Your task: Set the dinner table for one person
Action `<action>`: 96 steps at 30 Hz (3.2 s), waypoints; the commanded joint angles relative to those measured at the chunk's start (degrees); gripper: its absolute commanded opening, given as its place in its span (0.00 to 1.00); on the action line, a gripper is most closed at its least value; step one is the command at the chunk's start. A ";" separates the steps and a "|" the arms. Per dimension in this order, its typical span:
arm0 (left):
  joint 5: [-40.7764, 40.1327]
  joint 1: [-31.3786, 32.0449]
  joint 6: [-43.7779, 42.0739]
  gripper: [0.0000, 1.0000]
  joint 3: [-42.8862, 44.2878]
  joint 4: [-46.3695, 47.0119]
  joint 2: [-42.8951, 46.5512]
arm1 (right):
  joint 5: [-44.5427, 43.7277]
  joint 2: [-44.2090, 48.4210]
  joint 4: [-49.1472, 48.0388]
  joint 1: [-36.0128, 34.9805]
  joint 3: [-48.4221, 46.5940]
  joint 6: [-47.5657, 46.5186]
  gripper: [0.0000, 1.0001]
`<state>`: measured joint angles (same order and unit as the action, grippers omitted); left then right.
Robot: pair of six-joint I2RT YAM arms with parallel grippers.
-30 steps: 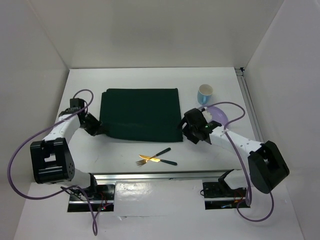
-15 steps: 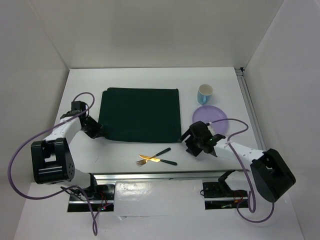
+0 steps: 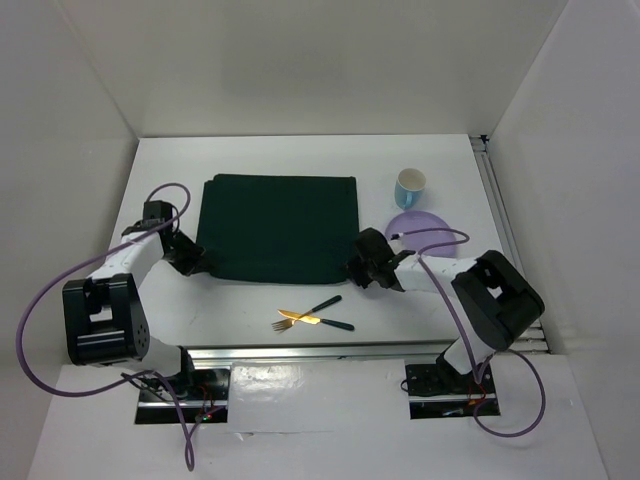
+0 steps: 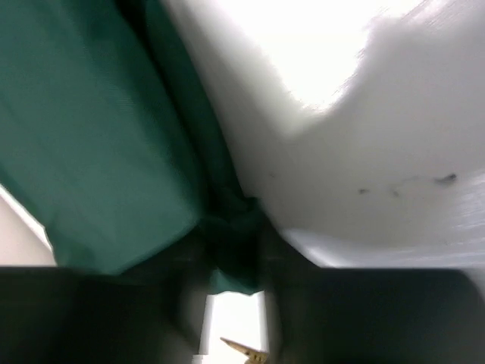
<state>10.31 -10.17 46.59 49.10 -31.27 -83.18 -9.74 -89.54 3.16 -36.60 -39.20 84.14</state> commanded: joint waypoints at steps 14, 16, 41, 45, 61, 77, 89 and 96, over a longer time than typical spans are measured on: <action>5.95 -1.16 -3.16 0.00 26.29 -9.24 6.62 | -15.31 15.87 18.19 -0.84 -21.25 -21.81 0.00; 6.56 -1.95 -3.17 0.00 31.83 -10.56 8.02 | -15.31 19.03 20.20 -0.84 -25.11 -26.47 0.00; 28.28 -4.60 -6.69 0.00 55.03 -5.92 -6.45 | -13.13 14.32 12.67 5.64 -45.51 -48.63 0.00; 29.42 -2.84 -7.30 0.00 71.60 -5.91 -18.23 | -5.31 5.28 3.99 14.78 -50.88 -49.16 0.00; 30.57 -2.83 -11.42 0.00 42.30 1.46 -11.50 | 9.46 6.64 1.68 23.24 -33.07 -42.93 0.00; 10.71 -0.56 -17.94 0.78 33.42 -9.95 -5.85 | 10.26 18.00 19.96 22.71 -21.53 -49.07 0.88; -0.71 10.17 -17.14 0.41 34.39 -9.60 -18.94 | 16.15 -4.32 18.90 17.44 -27.50 -50.74 0.08; -4.59 10.17 -16.44 0.48 42.90 -10.31 -25.09 | 8.34 -12.67 21.62 16.91 -35.93 -53.55 0.11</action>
<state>8.82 0.30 30.11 85.89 -42.54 -106.45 2.76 -100.01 24.53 -19.35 -68.51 33.19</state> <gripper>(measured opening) 0.458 0.111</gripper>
